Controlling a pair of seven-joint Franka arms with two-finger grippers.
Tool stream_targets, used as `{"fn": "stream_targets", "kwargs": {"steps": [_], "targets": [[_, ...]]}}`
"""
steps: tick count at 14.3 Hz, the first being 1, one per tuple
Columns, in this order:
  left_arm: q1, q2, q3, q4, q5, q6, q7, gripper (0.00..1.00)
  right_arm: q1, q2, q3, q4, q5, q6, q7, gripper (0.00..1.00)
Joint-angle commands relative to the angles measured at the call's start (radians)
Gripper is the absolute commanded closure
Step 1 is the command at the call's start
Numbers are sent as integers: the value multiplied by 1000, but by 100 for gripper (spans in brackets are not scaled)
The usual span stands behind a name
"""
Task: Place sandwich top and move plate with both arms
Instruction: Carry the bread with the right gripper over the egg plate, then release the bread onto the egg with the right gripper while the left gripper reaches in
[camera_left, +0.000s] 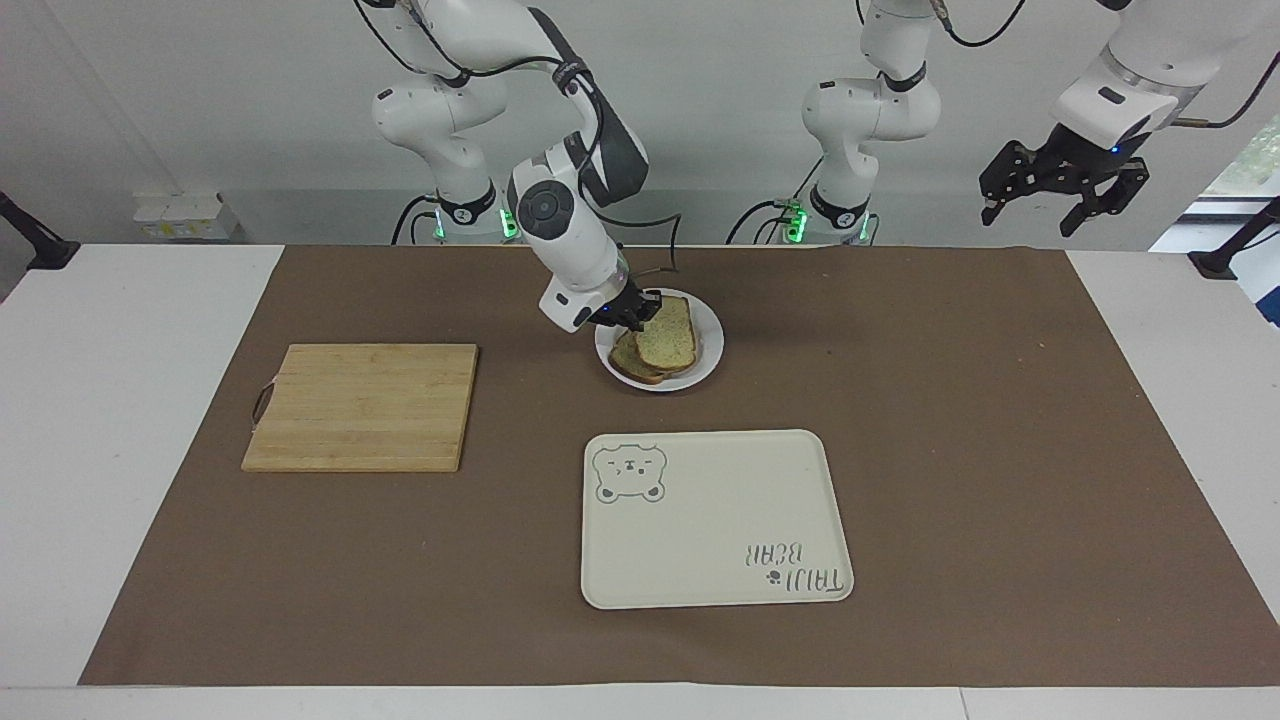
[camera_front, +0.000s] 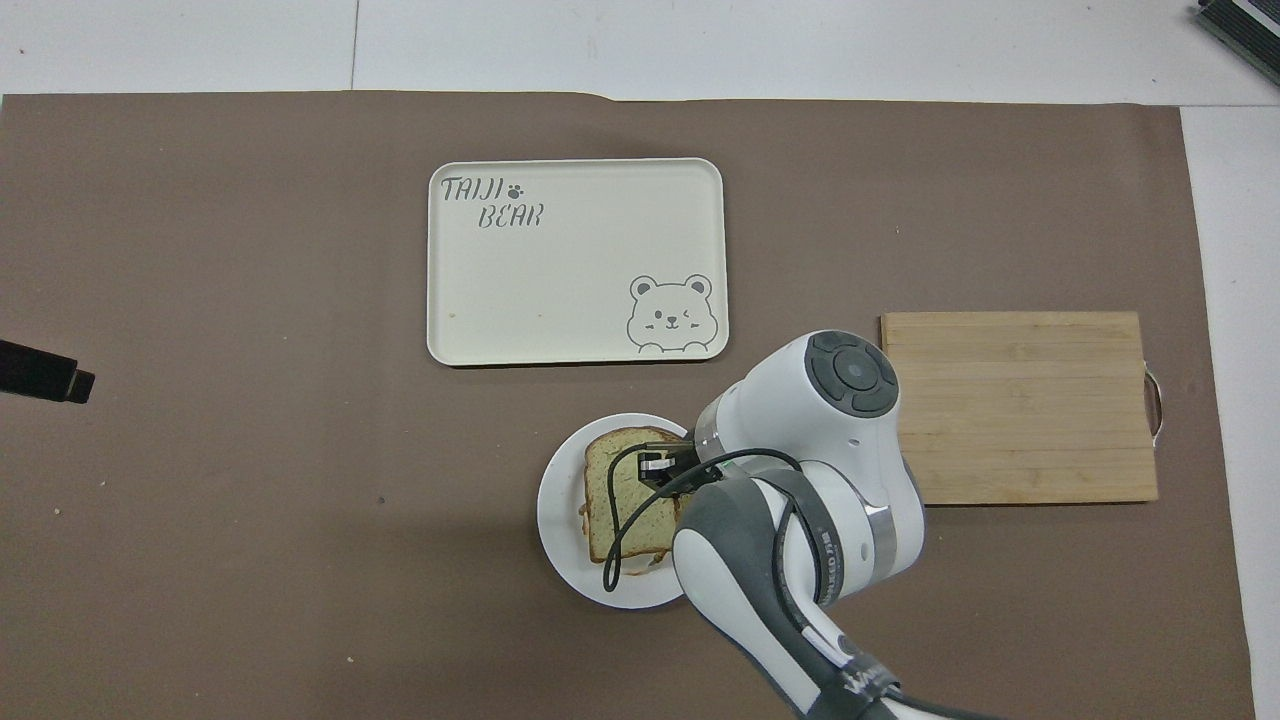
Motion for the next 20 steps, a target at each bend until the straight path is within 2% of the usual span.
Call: {"fn": "stream_targets", "kwargs": {"steps": [1,4,7,8,9,10,13,15,18,20], "targets": [[-7,-23,7,-28,4,0,-11,0,6,10,-2,-9,32,25,35,100],[-7,-25,7,-31,4,-1,1,0,21,32,-2,-16,33,79,36,100],[-4,-26,5,-31,4,0,5,0,23,35,-2,-16,44,82,39,100],[-3,-26,7,-31,4,2,-1,0,21,38,-4,-11,44,79,33,69],[-4,-26,5,-32,4,2,-2,0,16,44,-4,-5,41,76,27,24],[-12,-28,5,-32,4,2,-8,0,15,42,-5,0,24,80,29,0],[-8,-39,5,-49,0,8,1,0,-10,36,-10,38,-58,79,15,0],[-4,-52,5,-76,-69,23,2,0,-13,27,-18,55,-112,76,21,0],[0,-121,8,-234,-190,116,2,0,-57,-7,-18,69,-199,70,21,0],[3,-152,14,-377,-328,211,21,0,-91,-28,-19,78,-242,68,19,0]]}}
